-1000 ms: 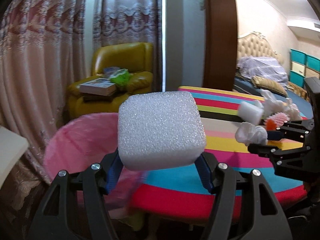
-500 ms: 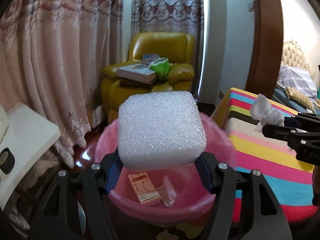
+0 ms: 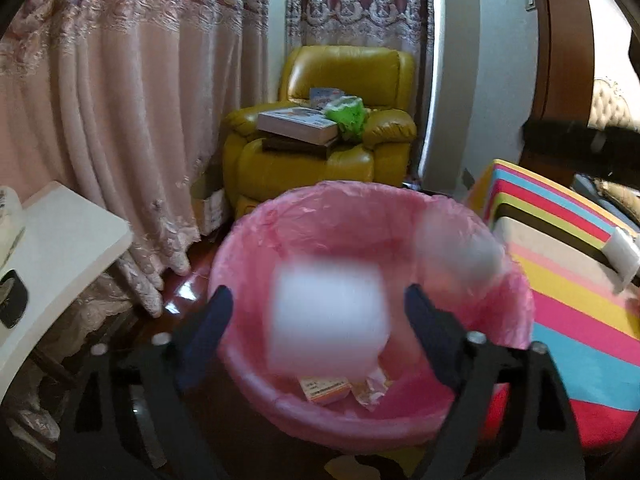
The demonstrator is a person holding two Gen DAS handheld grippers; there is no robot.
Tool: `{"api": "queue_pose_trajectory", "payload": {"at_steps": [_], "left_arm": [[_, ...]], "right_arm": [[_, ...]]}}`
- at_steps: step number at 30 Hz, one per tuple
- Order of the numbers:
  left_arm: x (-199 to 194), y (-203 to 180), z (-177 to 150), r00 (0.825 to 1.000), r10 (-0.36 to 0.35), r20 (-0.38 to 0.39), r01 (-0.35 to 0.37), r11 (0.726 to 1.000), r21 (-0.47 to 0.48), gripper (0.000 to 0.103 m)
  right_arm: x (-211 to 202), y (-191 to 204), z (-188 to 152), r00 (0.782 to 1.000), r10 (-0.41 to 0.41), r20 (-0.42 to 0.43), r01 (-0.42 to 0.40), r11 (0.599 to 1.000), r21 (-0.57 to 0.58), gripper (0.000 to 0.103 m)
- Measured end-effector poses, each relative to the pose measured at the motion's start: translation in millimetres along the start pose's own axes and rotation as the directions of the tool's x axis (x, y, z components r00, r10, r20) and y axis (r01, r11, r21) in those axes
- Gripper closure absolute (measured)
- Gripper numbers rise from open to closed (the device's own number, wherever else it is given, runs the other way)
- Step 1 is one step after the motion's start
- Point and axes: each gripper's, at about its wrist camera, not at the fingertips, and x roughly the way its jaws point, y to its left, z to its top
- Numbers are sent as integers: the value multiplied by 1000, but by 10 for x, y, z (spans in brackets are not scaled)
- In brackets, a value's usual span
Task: Collect trash
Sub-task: 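Drop the foam block into the pink bin with the left tool while the right tool holds the tissue bundle, then move both tools back over the table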
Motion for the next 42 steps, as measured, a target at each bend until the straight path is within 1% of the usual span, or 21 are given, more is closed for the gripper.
{"api": "queue_pose_trajectory", "payload": {"at_steps": [4, 7, 9, 12, 13, 14, 15, 18, 20, 22, 24, 26, 27, 28, 29, 30, 31, 34, 37, 38, 42], "left_arm": [[-76, 13, -85, 1000, 13, 5, -13, 1000, -8, 5], [-146, -32, -165, 1000, 1, 14, -1, 1000, -10, 5], [-219, -131, -204, 999, -16, 28, 16, 1000, 4, 5], [-333, -343, -255, 997, -48, 54, 46, 998, 45, 5], [-358, -426, -260, 997, -58, 58, 54, 997, 61, 5], [-388, -523, -273, 996, -67, 61, 63, 995, 77, 5], [-411, -624, -283, 995, -81, 61, 75, 993, 94, 5], [-451, -985, -322, 989, -138, 52, 128, 979, 159, 5], [-471, -1256, -364, 981, -192, 32, 182, 963, 197, 5], [-490, -1562, -398, 968, -250, 1, 243, 942, 231, 5], [-526, -1862, -449, 950, -311, -30, 307, 912, 271, 5], [-569, -2179, -515, 923, -379, -64, 379, 871, 313, 5], [-591, -2359, -543, 910, -407, -84, 410, 849, 333, 5], [-604, -2494, -570, 901, -424, -95, 429, 833, 348, 5], [-615, -2624, -592, 890, -443, -110, 451, 816, 362, 5], [-622, -2750, -625, 875, -466, -131, 479, 796, 371, 5], [-624, -2892, -646, 861, -484, -156, 505, 776, 378, 5], [-656, -3206, -683, 830, -522, -196, 554, 733, 395, 5], [-681, -3511, -751, 811, -540, -225, 580, 697, 421, 5], [-678, -3578, -751, 807, -543, -231, 586, 690, 426, 5], [-623, -3885, -710, 783, -566, -258, 619, 669, 413, 5]], "right_arm": [[-283, -156, -29, 999, -45, 30, 45, 999, -11, 30], [-558, -301, -168, 993, -105, 49, 106, 994, -12, 30], [-742, -407, -312, 985, -162, 57, 163, 987, -14, 29], [-964, -573, -574, 963, -265, 45, 266, 964, -22, 25], [-1030, -645, -697, 951, -308, 28, 309, 951, -21, 25], [-1073, -705, -765, 943, -333, 16, 334, 943, -18, 25], [-1149, -789, -857, 930, -369, 0, 369, 930, -10, 25], [-1414, -1022, -1113, 893, -448, -28, 449, 893, 23, 25], [-1642, -1161, -1281, 872, -488, -39, 489, 871, 50, 25], [-1833, -1261, -1405, 859, -511, -41, 513, 855, 72, 25], [-2103, -1384, -1569, 842, -539, -35, 539, 835, 105, 25], [-2337, -1514, -1705, 822, -568, -30, 566, 812, 140, 25], [-2473, -1590, -1788, 807, -589, -32, 586, 794, 160, 25], [-2617, -1678, -1880, 788, -614, -35, 610, 772, 180, 25], [-2712, -1761, -1931, 776, -630, -39, 624, 757, 193, 25], [-2863, -1876, -2058, 753, -656, -48, 649, 729, 218, 25], [-2935, -1937, -2112, 743, -667, -54, 659, 715, 232, 25], [-3246, -2250, -2385, 694, -714, -94, 701, 640, 315, 25], [-3424, -2472, -2578, 676, -727, -118, 710, 600, 369, 25], [-3479, -2542, -2647, 665, -736, -127, 718, 583, 380, 25], [-3615, -2719, -2808, 643, -752, -146, 732, 547, 406, 25]]}}
